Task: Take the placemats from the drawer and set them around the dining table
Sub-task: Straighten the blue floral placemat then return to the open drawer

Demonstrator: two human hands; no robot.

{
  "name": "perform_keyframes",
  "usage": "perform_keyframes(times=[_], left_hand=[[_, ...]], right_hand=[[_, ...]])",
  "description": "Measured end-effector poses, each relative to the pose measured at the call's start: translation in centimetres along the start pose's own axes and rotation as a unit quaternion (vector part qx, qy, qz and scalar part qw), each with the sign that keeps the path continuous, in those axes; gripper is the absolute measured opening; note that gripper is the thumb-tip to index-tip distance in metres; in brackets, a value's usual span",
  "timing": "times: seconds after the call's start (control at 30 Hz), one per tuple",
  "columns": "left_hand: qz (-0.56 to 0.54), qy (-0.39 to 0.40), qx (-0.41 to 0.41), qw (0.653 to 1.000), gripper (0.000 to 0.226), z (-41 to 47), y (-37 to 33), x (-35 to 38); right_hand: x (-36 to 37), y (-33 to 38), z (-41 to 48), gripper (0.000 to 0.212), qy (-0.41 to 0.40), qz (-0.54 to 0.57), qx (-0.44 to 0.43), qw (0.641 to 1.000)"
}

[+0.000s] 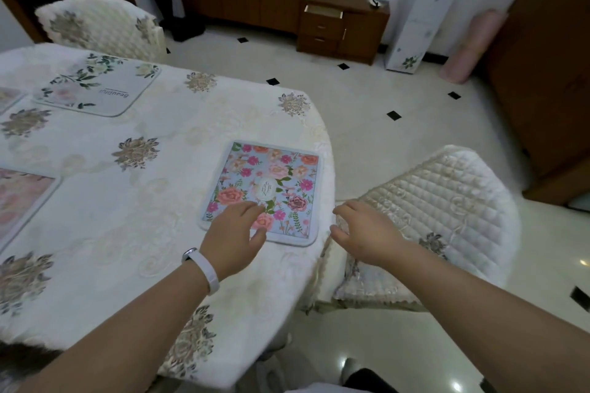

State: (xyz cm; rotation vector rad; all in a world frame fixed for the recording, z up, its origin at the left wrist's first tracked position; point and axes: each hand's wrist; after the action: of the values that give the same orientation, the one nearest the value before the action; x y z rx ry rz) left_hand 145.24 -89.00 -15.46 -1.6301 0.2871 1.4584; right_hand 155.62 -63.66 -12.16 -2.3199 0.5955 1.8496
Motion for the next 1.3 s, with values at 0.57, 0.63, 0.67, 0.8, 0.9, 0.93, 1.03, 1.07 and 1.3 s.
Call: perform_keyframes(times=[0.57, 0.63, 0.67, 0.8, 0.9, 0.93, 1.03, 1.07, 1.3], left_hand=[[0.002, 0.042, 0.132, 0.990, 0.051, 10.1, -22.8, 8.2], [0.005, 0.040, 0.146, 0.988, 0.046, 11.2, -27.0, 9.8], [0.008, 0.041, 0.153, 0.987, 0.045, 11.7, -29.0, 10.7], [0.007, 0.046, 0.152, 0.987, 0.043, 13.5, -36.3, 14.1], [0.009, 0.049, 0.145, 0.988, 0.045, 14.9, -40.5, 16.3], [0.014, 0.055, 0.147, 0.988, 0.046, 15.3, -41.7, 16.9], [0.029, 0.064, 0.162, 0.984, 0.056, 16.3, -44.7, 18.3], [0.031, 0.064, 0.167, 0.983, 0.059, 16.7, -45.5, 18.7], [0.044, 0.070, 0.179, 0.980, 0.053, 21.2, -49.6, 20.7]], right_hand=[[-5.1, -22.2, -8.8, 0.050, -0.071, 0.036, 0.109, 0.991], [-5.5, -26.0, -10.5, 0.050, -0.072, 0.037, 0.122, 0.989], [-5.6, -27.9, -11.3, 0.050, -0.073, 0.042, 0.129, 0.988], [-6.4, -35.1, -14.1, 0.048, -0.076, 0.064, 0.136, 0.986], [-7.2, -40.0, -15.8, 0.051, -0.080, 0.077, 0.137, 0.984], [-7.4, -41.4, -16.3, 0.052, -0.082, 0.080, 0.139, 0.984], [-8.0, -45.2, -17.7, 0.051, -0.088, 0.086, 0.146, 0.982], [-8.2, -46.2, -18.1, 0.051, -0.088, 0.089, 0.149, 0.981], [-8.9, -52.5, -18.7, 0.051, -0.098, 0.110, 0.178, 0.973]])
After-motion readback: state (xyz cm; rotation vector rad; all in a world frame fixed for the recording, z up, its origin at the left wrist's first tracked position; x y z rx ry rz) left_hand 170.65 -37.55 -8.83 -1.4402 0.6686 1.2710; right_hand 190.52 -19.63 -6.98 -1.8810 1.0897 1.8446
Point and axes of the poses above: each hand's wrist, its own z-axis towards the middle knuckle, its own x-axis out of the palm, y = z × x, and after that the axes turned 9 degrees about x, right-handed
